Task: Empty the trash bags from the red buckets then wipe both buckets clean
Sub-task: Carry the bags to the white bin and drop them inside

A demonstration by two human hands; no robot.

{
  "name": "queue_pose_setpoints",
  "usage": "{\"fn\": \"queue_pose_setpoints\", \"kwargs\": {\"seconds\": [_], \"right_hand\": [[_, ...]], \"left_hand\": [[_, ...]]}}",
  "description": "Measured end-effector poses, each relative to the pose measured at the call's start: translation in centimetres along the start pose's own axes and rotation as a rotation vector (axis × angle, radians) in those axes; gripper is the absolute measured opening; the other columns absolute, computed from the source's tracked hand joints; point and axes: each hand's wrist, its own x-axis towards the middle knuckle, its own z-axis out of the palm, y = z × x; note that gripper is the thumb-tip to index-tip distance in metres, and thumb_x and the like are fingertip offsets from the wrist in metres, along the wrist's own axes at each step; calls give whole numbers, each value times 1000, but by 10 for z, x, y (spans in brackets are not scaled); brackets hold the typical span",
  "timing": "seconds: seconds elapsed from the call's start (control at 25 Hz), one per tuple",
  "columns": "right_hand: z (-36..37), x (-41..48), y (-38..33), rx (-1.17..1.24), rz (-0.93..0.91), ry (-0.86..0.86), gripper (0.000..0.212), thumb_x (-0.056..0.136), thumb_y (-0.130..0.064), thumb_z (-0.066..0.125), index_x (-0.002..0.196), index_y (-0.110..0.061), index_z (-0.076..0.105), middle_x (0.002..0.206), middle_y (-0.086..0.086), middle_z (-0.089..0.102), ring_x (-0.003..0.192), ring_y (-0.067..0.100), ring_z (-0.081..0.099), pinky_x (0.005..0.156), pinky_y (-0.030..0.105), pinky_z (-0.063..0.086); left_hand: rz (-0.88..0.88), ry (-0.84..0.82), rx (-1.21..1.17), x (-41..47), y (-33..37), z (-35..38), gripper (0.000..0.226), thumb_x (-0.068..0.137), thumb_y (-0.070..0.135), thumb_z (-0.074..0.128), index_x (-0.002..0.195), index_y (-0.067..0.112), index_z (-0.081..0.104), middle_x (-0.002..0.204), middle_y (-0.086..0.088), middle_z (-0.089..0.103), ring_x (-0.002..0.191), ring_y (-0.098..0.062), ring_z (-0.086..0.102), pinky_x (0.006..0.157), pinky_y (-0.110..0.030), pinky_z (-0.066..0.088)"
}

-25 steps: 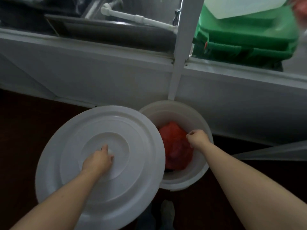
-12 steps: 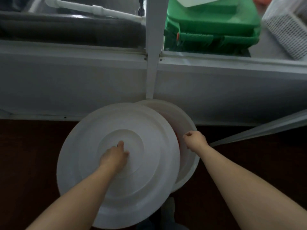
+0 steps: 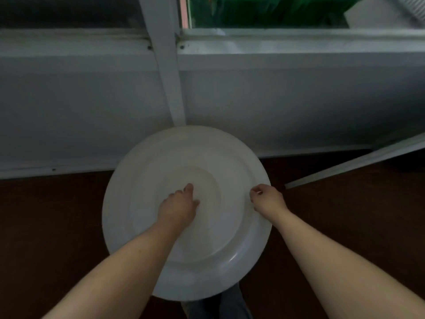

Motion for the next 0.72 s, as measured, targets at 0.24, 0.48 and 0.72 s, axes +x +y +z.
{"fn": "queue_pose_setpoints", "kwargs": {"seconds": [0.24,0.48,0.72], "right_hand": [[9,36,21,68,8,-23,11,98,-23,56,100,-20,66,100,6,70,93,26,67,82,30,52],[18,46,23,26,15,-31,11,98,-24,54,98,-22,65,95,3,68,90,21,65,74,25,44],[16,44,20,-20,42,-54,12,100,-25,52,95,-22,62,89,-1,64,81,16,61,60,21,41]], "left_hand": [[-11,1,42,32,12,28,54,102,48,41,145,17,28,120,-16,59,107,-34,59,80,-38,47],[-57,7,-39,39,11,32,59,100,51,43,147,18,26,120,-16,58,106,-35,59,80,-40,48],[-68,-22,-55,33,13,31,58,101,50,42,148,19,26,120,-17,58,106,-35,59,81,-39,48]]}}
